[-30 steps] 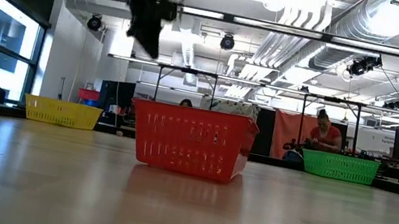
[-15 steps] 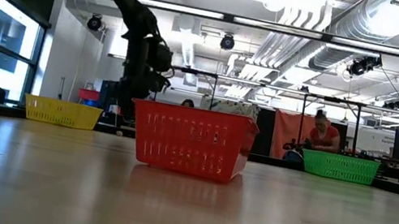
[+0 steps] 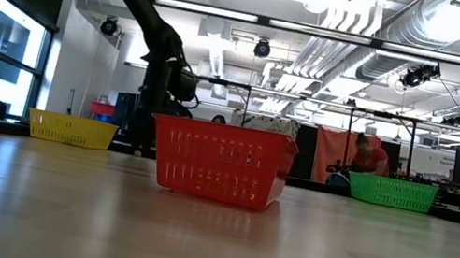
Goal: Sort Halloween decoration
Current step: Put the white skull toy into the green bin
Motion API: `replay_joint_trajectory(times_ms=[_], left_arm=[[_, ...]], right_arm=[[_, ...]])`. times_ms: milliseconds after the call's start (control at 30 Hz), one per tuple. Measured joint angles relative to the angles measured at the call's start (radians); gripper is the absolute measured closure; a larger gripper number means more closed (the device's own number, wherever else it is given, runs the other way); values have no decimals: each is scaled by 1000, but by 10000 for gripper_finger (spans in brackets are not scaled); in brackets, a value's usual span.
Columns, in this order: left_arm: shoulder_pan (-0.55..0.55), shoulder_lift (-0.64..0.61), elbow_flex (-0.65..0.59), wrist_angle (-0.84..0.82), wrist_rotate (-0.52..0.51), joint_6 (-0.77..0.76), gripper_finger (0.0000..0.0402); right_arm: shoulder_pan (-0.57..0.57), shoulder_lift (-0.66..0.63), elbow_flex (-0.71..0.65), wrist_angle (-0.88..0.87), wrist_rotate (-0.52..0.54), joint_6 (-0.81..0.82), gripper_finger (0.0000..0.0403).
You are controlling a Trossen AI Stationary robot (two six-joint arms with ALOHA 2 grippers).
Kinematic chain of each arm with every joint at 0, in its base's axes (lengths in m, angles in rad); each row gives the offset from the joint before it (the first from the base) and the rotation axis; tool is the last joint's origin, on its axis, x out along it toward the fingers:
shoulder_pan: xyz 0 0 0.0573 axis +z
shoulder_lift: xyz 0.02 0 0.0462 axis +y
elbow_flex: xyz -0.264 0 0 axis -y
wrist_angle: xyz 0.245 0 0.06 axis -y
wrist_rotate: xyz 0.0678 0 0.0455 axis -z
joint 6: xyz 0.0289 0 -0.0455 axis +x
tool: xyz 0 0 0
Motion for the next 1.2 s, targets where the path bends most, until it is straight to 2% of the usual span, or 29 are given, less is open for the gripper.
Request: replay_joint_trajectory(times_ms=[333,533,1000,1200], left_arm=[[0,23,-4,26,9,-21,172],[-3,18,-47,51,-40,-28,183],[-2,17,-66,69,-36,-53,339],[1,6,-67,58,-10,-46,378]], right_arm=[[0,0,0,-1,-1,16,185],[0,0,0,-1,-2,15,185],[0,0,0,-2,-4,23,185],[0,0,0,-2,-3,21,185]])
